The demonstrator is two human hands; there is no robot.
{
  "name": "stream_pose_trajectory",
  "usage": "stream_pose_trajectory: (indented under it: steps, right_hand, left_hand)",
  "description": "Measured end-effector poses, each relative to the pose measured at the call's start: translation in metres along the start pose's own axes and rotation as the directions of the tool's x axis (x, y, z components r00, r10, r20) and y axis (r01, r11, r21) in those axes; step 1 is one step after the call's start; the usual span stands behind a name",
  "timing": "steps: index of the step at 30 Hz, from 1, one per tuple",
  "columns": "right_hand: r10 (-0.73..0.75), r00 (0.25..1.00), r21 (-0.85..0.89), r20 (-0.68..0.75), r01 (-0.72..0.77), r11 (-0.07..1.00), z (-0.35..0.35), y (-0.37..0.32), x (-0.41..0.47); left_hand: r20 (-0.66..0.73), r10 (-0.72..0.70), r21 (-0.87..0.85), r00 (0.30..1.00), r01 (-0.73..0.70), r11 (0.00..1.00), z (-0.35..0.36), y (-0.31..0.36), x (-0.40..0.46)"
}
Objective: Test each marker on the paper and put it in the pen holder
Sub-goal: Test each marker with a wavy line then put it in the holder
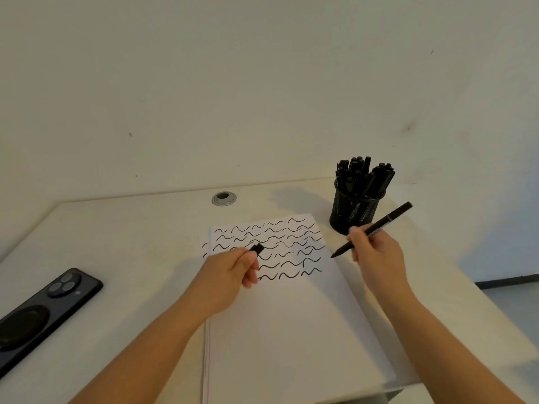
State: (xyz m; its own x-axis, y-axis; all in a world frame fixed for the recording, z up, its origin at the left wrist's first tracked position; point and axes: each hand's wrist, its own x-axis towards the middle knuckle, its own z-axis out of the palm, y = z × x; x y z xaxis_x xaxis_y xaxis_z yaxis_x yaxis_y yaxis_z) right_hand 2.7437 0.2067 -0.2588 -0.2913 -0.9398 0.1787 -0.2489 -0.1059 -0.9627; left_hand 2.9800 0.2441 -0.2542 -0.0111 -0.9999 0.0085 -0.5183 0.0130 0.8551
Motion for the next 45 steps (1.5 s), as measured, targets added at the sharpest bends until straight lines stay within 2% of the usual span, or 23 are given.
stream_pose_trajectory:
  steps: [2, 4, 5, 8, 13, 17, 20, 23, 28, 30, 32, 34, 36, 38, 45]
  right_hand:
    - [0.000, 0.998, 0.011, 0.060, -0.001, 1.000, 0.007, 0.010, -0.006]
    - [0.001, 0.997, 0.026, 0.076, -0.003, 1.000, 0.005, 0.018, -0.005]
    - [-0.009, 0.997, 0.029, 0.070, 0.007, 1.000, 0.003, 0.022, -0.002]
    - [-0.035, 0.994, 0.013, 0.100, 0.034, 0.999, 0.002, 0.024, 0.000]
    - [-0.059, 0.976, -0.111, 0.211, 0.084, 0.990, 0.007, 0.027, -0.002]
    - [-0.074, 0.988, -0.161, 0.139, 0.096, 0.982, 0.003, 0.031, 0.000]
    - [-0.119, 0.993, -0.234, 0.013, 0.119, 0.965, -0.003, 0.030, 0.000]
    - [-0.145, 0.982, -0.128, -0.123, 0.129, 0.983, -0.005, 0.026, -0.001]
    - [-0.059, 0.994, 0.026, -0.092, 0.061, 0.998, -0.002, 0.012, -0.001]
    - [-0.019, 0.998, 0.099, -0.059, 0.024, 0.995, 0.002, 0.004, -0.002]
    - [0.021, 1.000, 0.242, 0.007, -0.022, 0.970, 0.011, -0.004, -0.004]
    - [0.062, 0.990, 0.424, 0.126, -0.110, 0.899, 0.022, -0.012, -0.007]
    - [0.073, 0.968, 0.532, 0.242, -0.195, 0.824, 0.034, -0.016, -0.010]
    - [0.077, 0.952, 0.559, 0.297, -0.239, 0.794, 0.042, -0.015, -0.013]
    - [0.090, 0.934, 0.541, 0.347, -0.277, 0.794, 0.043, -0.003, -0.015]
  left_hand:
    - [-0.042, 0.115, 0.186, 0.992, -0.106, 0.977, 0.004, -0.001, 0.004]
    - [-0.033, 0.196, 0.382, 0.980, -0.169, 0.909, 0.009, -0.006, 0.003]
    - [-0.035, 0.219, 0.412, 0.975, -0.185, 0.892, 0.010, -0.010, 0.003]
    - [-0.051, 0.233, 0.368, 0.971, -0.199, 0.908, 0.010, -0.016, 0.003]
    - [-0.057, 0.258, 0.367, 0.965, -0.220, 0.904, 0.011, -0.017, 0.004]
    - [-0.098, 0.230, 0.354, 0.968, -0.182, 0.917, 0.011, -0.018, 0.004]
    - [-0.099, 0.218, 0.364, 0.971, -0.169, 0.916, 0.011, -0.018, 0.004]
    - [-0.094, 0.215, 0.361, 0.972, -0.168, 0.918, 0.011, -0.019, 0.005]
    - [-0.083, 0.228, 0.356, 0.970, -0.185, 0.916, 0.011, -0.023, 0.004]
    - [-0.090, 0.260, 0.349, 0.961, -0.214, 0.912, 0.010, -0.022, 0.003]
    - [-0.094, 0.276, 0.349, 0.956, -0.229, 0.909, 0.010, -0.022, 0.003]
    - [-0.092, 0.288, 0.341, 0.953, -0.242, 0.908, 0.010, -0.022, 0.003]
    - [-0.076, 0.306, 0.343, 0.949, -0.263, 0.902, 0.010, -0.021, 0.003]
    - [-0.076, 0.315, 0.338, 0.946, -0.273, 0.901, 0.010, -0.021, 0.002]
    - [-0.081, 0.320, 0.320, 0.944, -0.280, 0.905, 0.008, -0.022, 0.003]
